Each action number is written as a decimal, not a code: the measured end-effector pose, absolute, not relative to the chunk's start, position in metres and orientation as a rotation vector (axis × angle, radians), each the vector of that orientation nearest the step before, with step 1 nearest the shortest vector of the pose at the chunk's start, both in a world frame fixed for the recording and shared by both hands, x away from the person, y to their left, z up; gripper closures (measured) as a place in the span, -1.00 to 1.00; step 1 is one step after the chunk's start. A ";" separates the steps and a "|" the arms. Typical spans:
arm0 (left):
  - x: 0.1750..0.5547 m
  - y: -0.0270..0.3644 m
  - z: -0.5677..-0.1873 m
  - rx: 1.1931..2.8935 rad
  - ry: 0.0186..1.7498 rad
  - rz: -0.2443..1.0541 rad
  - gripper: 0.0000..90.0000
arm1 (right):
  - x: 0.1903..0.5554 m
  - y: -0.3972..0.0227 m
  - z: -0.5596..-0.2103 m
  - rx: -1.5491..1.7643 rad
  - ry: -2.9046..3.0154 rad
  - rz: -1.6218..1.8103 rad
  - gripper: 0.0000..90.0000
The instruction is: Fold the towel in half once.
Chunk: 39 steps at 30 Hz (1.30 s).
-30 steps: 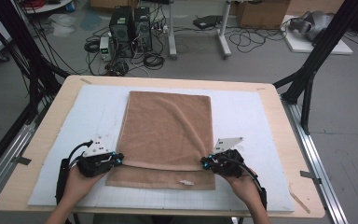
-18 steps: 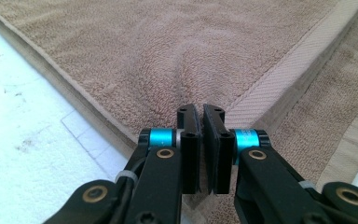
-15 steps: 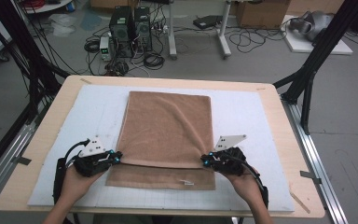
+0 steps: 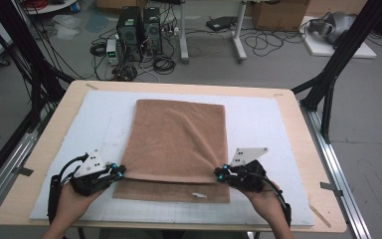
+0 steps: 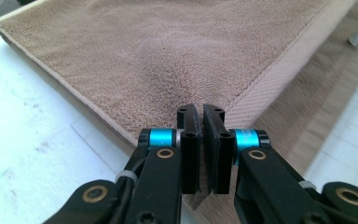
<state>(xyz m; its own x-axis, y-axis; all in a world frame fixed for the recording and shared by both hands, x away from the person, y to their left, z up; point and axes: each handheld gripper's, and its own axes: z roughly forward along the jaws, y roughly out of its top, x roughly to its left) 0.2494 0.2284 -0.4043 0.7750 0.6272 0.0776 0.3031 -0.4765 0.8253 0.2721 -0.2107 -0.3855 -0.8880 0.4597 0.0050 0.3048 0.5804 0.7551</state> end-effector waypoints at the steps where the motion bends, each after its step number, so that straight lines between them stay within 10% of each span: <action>1: 0.247 0.228 -0.406 2.096 0.692 0.469 0.89 | 0.271 -0.211 -0.388 0.641 2.622 1.195 0.88; 20: 0.223 0.227 -0.421 2.109 0.674 0.452 0.88 | 0.250 -0.214 -0.404 0.648 2.667 1.172 0.86; 24: 0.222 0.231 -0.421 2.093 0.707 0.459 0.41 | 0.250 -0.217 -0.404 0.682 2.654 1.199 0.59; 39: 0.237 0.227 -0.444 2.158 0.738 0.407 0.61 | 0.254 -0.210 -0.433 0.692 2.734 1.109 0.60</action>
<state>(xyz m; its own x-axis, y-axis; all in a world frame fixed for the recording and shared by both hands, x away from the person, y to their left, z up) 0.2372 0.2265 -0.4436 0.7777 0.6273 0.0411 0.3691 -0.5086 0.7779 0.2536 -0.2100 -0.4327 -0.8898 0.4515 0.0665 0.3703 0.6290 0.6836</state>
